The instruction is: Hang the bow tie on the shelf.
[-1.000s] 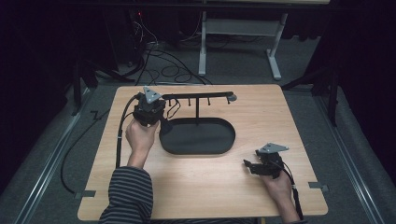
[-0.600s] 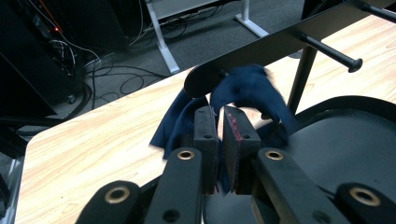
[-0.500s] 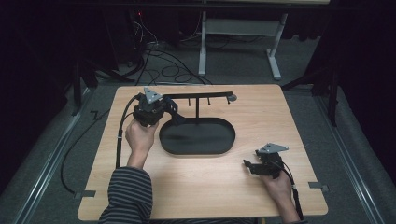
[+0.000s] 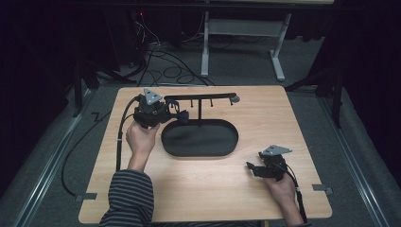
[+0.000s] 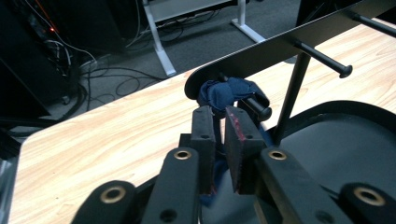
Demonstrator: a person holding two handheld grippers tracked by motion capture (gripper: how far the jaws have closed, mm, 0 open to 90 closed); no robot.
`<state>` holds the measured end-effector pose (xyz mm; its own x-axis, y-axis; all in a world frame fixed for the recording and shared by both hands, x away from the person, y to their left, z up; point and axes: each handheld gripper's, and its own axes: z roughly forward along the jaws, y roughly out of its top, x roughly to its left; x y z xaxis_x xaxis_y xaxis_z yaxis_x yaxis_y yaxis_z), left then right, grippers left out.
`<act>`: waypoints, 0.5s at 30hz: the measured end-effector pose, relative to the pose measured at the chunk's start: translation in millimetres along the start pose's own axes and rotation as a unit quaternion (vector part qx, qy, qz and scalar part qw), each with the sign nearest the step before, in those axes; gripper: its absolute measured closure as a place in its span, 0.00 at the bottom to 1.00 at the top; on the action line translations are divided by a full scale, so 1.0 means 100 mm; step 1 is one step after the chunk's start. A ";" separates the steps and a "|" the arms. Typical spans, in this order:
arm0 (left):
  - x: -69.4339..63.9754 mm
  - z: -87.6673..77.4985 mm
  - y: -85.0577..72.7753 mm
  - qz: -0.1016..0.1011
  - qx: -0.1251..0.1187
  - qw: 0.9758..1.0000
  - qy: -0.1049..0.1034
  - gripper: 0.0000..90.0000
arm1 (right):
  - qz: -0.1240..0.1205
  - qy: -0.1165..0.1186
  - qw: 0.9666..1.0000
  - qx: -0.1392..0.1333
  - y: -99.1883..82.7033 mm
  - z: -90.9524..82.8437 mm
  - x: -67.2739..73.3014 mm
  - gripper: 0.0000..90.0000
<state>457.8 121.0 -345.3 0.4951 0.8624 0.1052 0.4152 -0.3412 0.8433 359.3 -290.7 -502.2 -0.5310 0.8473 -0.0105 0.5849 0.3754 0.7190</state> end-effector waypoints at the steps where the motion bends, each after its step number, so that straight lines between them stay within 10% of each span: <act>1: 0.01 -0.01 -0.01 -0.005 -0.002 1.000 -0.004 0.88 | 0.000 0.000 1.000 0.000 0.00 0.00 0.00 0.35; 15: 0.01 -0.17 -0.06 -0.008 -0.002 1.000 -0.023 0.80 | 0.000 0.000 1.000 0.000 0.00 0.00 0.00 0.35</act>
<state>443.2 130.4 -341.4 0.5228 0.8498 0.0677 0.4209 -0.3263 0.8464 359.3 -290.7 -502.2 -0.5307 0.8475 -0.0108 0.5848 0.3754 0.7191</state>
